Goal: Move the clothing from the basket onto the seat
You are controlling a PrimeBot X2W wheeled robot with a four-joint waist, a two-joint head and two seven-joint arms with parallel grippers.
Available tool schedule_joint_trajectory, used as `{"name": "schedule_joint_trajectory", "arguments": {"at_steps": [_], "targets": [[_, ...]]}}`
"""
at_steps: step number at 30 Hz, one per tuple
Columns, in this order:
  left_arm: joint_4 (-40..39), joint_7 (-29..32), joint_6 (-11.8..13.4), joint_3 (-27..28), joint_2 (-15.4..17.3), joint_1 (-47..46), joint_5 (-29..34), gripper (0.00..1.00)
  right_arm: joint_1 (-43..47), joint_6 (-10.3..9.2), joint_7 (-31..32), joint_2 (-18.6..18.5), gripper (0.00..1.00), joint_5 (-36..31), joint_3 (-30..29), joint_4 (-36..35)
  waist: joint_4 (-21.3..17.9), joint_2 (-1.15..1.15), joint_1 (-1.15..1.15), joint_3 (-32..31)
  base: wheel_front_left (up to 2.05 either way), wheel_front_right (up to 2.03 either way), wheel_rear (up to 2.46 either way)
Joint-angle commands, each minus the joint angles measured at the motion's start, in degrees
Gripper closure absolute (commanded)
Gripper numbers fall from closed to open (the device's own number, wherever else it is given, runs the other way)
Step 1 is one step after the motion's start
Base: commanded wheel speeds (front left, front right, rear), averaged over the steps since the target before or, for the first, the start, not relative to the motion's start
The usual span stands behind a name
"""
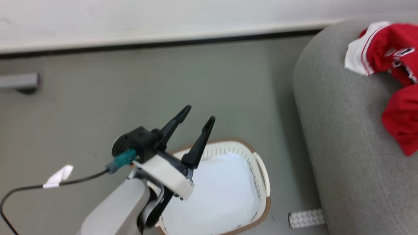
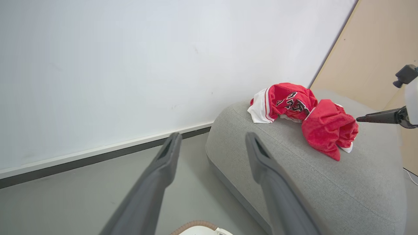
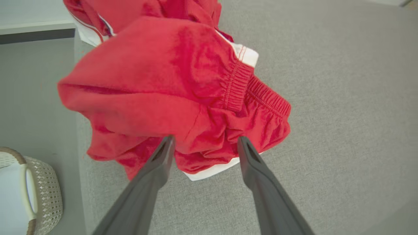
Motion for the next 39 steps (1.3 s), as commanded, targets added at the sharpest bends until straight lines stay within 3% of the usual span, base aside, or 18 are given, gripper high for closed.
{"name": "schedule_joint_trajectory", "arguments": {"at_steps": [1, 5, 10, 13, 16, 20, 24, 29, 33, 39], "targets": [[-0.13, 0.00, 0.20, 0.21, 0.05, 1.44, -0.53, 0.00, 0.96, -0.15, 0.05, -0.75, 0.00, 0.24, -0.18, -1.12, 1.15, 0.00, 0.01, -5.76, 0.00, 0.00, 0.00], [-0.89, -0.01, 1.25, 3.53, 0.07, 5.94, -1.14, 0.00, 5.64, -0.15, -1.35, -1.75, 0.00, -0.04, -2.92, -13.12, 2.46, 0.00, 0.01, -10.78, 0.00, 0.00, 0.00], [-1.50, -0.02, 3.76, 10.11, -0.47, 12.65, -2.84, 0.00, 13.63, -0.15, -6.97, 3.33, 0.00, -1.81, -9.62, -25.35, 5.01, 0.00, 0.01, -17.76, 0.00, 0.00, 0.00], [-2.78, -0.01, 5.70, 15.26, -0.68, 17.11, -2.71, 0.00, 19.26, -0.14, -11.37, 9.23, 0.00, -3.94, -13.29, -31.00, 6.69, 0.00, 0.01, -19.66, 0.00, 0.00, 0.00], [-4.77, -0.01, 5.74, 20.68, -1.51, 22.22, -2.87, 0.00, 24.31, -0.14, -16.74, 16.37, 0.00, -5.56, -15.42, -34.63, 7.74, 0.00, 0.01, -20.80, 0.00, 0.00, 0.00], [-4.21, -0.02, 6.11, 25.42, -2.37, 27.43, 0.58, 0.00, 29.97, -0.14, -23.93, 24.04, 0.00, -8.05, -15.25, -34.17, 8.87, 0.00, 0.01, -21.37, 0.00, 0.00, 0.00], [-2.31, -0.03, 4.92, 29.68, -4.61, 30.91, 4.11, 0.00, 33.90, -0.14, -32.55, 27.75, 0.00, -9.06, -13.66, -30.66, 9.37, 0.00, 0.01, -21.58, 0.00, 0.00, 0.00], [-0.32, -0.03, 1.15, 33.64, -8.34, 33.31, 10.01, 0.00, 36.18, -0.13, -39.05, 29.29, 0.00, -10.51, -7.98, -25.65, 9.50, 0.00, 0.01, -21.43, 0.00, 0.00, 0.00], [0.69, -0.03, -2.30, 35.75, -11.11, 34.34, 14.38, 0.00, 36.93, -0.13, -40.11, 30.48, 0.00, -12.09, -6.32, -24.29, 9.26, 0.00, 0.01, -21.32, 0.00, 0.00, 0.00], [1.29, -0.03, -4.45, 38.66, -13.55, 35.23, 18.22, 0.00, 37.61, -0.13, -40.04, 32.42, 0.00, -15.03, -5.91, -25.97, 8.91, 0.00, 0.01, -21.06, 0.00, 0.00, 0.00]]}}
